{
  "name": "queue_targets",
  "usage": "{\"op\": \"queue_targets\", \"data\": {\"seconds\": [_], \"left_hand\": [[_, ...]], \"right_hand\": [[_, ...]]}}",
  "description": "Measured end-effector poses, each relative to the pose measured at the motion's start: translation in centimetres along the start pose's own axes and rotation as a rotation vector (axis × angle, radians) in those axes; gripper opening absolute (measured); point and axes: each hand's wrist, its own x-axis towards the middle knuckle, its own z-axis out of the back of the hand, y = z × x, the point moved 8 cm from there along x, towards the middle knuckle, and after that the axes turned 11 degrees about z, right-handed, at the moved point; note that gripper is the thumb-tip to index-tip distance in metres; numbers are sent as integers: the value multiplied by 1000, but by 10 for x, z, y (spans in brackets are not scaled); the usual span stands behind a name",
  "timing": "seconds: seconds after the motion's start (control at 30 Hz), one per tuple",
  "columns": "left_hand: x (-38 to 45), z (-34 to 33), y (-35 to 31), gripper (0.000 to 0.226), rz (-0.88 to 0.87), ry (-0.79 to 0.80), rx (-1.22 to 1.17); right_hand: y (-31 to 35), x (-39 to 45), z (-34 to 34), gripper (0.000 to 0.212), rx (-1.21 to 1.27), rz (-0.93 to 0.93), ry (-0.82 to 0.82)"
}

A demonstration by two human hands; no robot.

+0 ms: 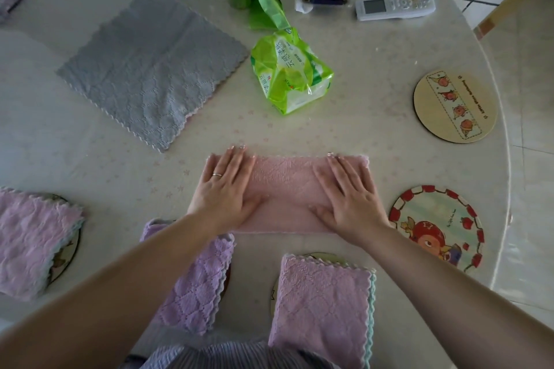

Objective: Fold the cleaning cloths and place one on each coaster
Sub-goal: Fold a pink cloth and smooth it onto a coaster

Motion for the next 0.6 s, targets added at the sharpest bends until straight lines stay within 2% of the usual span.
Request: {"op": "queue_targets", "data": {"seconds": [0.1,0.2,0.3,0.37,0.47,0.6], "left_hand": [[1,2,13,91,93,69,-28],[0,9,5,82,136,115,-118],[-17,41,-31,48,-77,-59,-332],[-31,48,-53,25,-174,-3,-454],[-43,35,-70,19,-218,125,-446],[-50,22,-69,25,-220,86,-397]], "right_hand": [[-16,-11,1,73,1,-41,38],[-17,-7,12,72,63,-40,0],[-7,15,34,59,158,-8,-140],[1,35,45,40,219,8,-198],[13,63,55,31,285,8,-188],[13,85,54,27,272,-38,-42]]}}
